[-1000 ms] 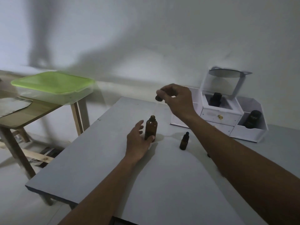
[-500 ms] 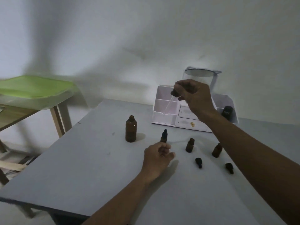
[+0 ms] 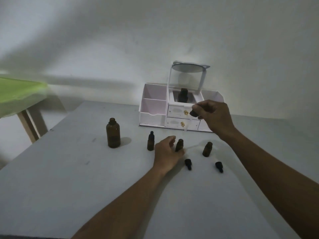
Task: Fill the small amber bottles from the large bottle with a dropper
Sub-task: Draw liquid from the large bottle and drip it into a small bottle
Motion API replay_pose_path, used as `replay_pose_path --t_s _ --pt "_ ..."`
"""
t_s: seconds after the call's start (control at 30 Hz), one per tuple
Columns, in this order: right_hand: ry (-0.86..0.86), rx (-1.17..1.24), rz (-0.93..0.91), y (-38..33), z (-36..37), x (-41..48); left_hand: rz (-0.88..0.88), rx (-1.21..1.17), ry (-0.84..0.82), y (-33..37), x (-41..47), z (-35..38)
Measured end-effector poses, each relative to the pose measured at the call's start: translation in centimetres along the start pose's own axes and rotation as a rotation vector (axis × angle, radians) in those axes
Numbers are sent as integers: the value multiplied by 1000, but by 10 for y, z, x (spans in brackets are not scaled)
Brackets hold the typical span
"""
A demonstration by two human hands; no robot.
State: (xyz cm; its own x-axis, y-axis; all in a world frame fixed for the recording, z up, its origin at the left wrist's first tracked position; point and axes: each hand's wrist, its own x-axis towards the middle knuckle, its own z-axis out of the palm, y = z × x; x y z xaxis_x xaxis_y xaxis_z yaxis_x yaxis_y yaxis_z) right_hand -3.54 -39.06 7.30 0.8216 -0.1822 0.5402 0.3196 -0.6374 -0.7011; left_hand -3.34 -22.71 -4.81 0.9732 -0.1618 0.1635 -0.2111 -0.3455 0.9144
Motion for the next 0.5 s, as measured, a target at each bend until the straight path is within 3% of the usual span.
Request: replay_pose_path --t_s 0.5 --pt "-7 -24 -24 10 12 -3 124 113 32 -4 7 5"
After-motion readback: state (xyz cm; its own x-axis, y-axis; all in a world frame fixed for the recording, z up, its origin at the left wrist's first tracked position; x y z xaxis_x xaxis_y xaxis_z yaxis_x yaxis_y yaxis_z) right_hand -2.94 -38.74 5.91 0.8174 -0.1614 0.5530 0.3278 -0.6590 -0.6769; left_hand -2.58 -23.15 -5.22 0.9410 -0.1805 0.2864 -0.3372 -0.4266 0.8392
